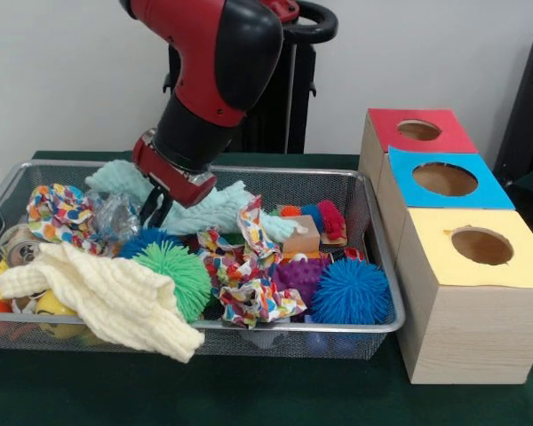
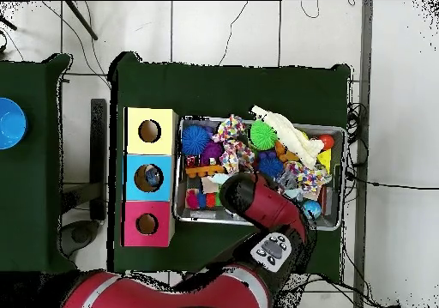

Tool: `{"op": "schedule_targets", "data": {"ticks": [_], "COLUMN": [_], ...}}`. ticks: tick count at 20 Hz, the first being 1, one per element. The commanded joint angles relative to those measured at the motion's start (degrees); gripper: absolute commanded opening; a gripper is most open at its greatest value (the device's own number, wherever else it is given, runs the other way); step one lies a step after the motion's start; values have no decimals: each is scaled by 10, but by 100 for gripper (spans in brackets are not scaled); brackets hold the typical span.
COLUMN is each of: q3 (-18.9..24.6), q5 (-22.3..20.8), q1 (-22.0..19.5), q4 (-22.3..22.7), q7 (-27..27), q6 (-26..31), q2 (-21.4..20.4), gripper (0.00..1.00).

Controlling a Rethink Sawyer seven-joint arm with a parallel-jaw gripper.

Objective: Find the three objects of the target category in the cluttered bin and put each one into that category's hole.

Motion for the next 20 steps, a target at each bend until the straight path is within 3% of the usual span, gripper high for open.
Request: {"op": "schedule_targets", "data": {"ticks": [1, 7, 12, 13, 17, 20], "q3": [56, 42, 20, 20, 37, 41], "q5": [-33, -47, -56, -54, -42, -45], "q1": [-22, -17, 10, 15, 15, 10], "q4": [-132, -157, -125, -114, -88, -92], "q7": [16, 27, 57, 74, 89, 86], "q6": [103, 165, 238, 234, 199, 188], "q2": [1, -12, -55, -60, -66, -60], "gripper": [0, 0, 0, 100, 100, 100]}}
